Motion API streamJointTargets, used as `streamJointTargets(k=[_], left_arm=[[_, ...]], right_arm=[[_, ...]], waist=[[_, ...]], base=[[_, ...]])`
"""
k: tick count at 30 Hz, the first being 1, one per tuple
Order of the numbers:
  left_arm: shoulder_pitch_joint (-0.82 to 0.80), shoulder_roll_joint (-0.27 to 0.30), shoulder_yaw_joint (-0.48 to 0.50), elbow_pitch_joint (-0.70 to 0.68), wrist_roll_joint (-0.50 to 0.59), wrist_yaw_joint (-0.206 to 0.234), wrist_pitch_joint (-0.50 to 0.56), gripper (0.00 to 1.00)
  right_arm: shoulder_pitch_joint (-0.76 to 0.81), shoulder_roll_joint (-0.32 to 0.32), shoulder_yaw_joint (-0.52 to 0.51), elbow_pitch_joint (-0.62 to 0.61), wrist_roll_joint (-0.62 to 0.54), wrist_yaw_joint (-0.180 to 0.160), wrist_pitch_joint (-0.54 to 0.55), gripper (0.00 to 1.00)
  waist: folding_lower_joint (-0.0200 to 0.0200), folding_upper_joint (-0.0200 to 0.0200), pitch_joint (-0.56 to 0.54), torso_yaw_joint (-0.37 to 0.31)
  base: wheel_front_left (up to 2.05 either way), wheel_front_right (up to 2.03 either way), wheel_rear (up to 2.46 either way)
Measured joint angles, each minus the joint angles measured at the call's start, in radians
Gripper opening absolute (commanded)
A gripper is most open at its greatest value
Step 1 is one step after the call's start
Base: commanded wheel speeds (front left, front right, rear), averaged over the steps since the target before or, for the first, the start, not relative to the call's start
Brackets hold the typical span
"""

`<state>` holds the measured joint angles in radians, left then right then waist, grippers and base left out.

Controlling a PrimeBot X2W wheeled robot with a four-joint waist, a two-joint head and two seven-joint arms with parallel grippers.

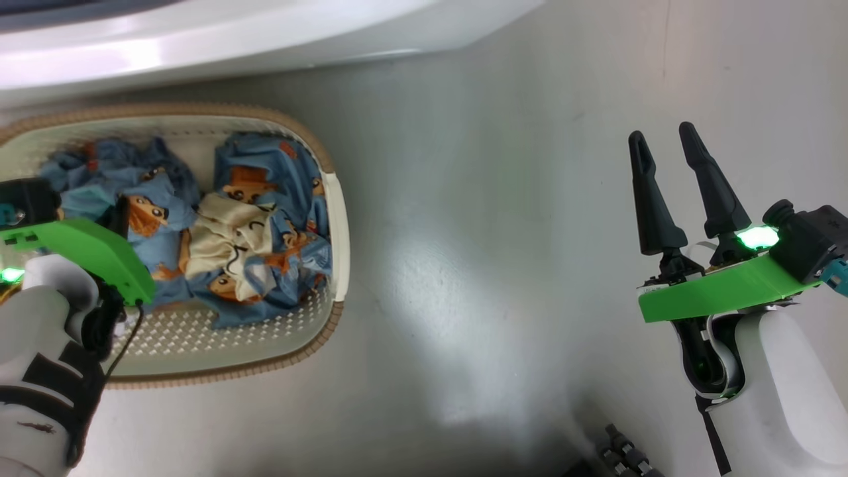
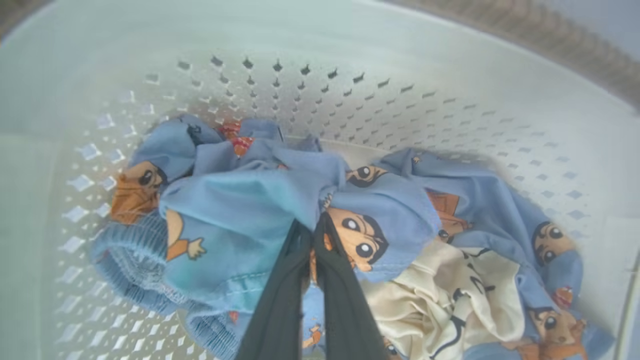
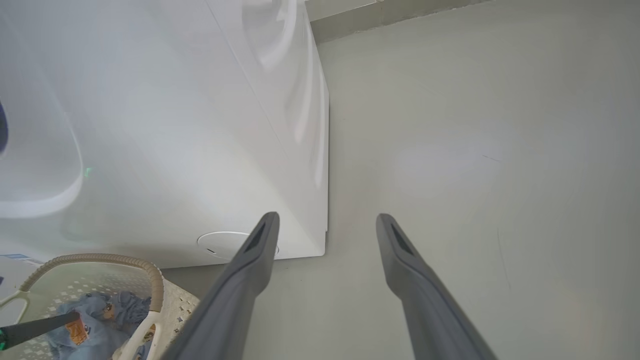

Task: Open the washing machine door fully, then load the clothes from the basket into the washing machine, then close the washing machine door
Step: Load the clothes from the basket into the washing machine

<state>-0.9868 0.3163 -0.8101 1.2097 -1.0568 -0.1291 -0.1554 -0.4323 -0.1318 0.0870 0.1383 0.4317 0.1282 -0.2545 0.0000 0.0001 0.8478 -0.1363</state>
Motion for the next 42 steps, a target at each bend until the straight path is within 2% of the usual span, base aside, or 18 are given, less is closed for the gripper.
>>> streamJointTargets(k=[10, 14, 22, 29, 42], left_arm=[[0.078, -0.01, 0.015, -0.08, -0.055, 0.0, -0.093, 0.0], [0.119, -0.003, 0.073, -0.143, -0.056, 0.0, -0.093, 0.0], [0.25, 0.003, 0.233, -0.258, 0.093, 0.0, -0.095, 0.0], [0.359, -0.013, 0.378, -0.388, 0.236, 0.0, -0.095, 0.0], [0.557, -0.053, 0.555, -0.669, 0.42, 0.0, -0.096, 0.0]], right_arm=[[0.011, -0.005, -0.005, 0.021, 0.0, 0.0, 0.0, 1.0], [0.046, -0.011, -0.004, 0.036, 0.001, 0.0, 0.0, 1.0], [0.092, -0.025, -0.001, 0.062, 0.002, 0.0, 0.0, 1.0], [0.132, -0.034, 0.002, 0.082, 0.005, 0.0, 0.0, 1.0], [0.223, -0.059, -0.007, 0.1, 0.013, 0.0, 0.0, 1.0]], waist=[[0.0, 0.0, -0.103, 0.028], [0.0, 0.0, -0.158, 0.039], [0.0, 0.0, -0.28, 0.054], [0.0, 0.0, -0.388, 0.066], [0.0, 0.0, -0.55, 0.097]], base=[[0.0, 0.0, 0.0], [0.0, 0.0, 0.0], [0.0, 0.0, 0.0], [0.0, 0.0, 0.0], [0.0, 0.0, 0.0]])
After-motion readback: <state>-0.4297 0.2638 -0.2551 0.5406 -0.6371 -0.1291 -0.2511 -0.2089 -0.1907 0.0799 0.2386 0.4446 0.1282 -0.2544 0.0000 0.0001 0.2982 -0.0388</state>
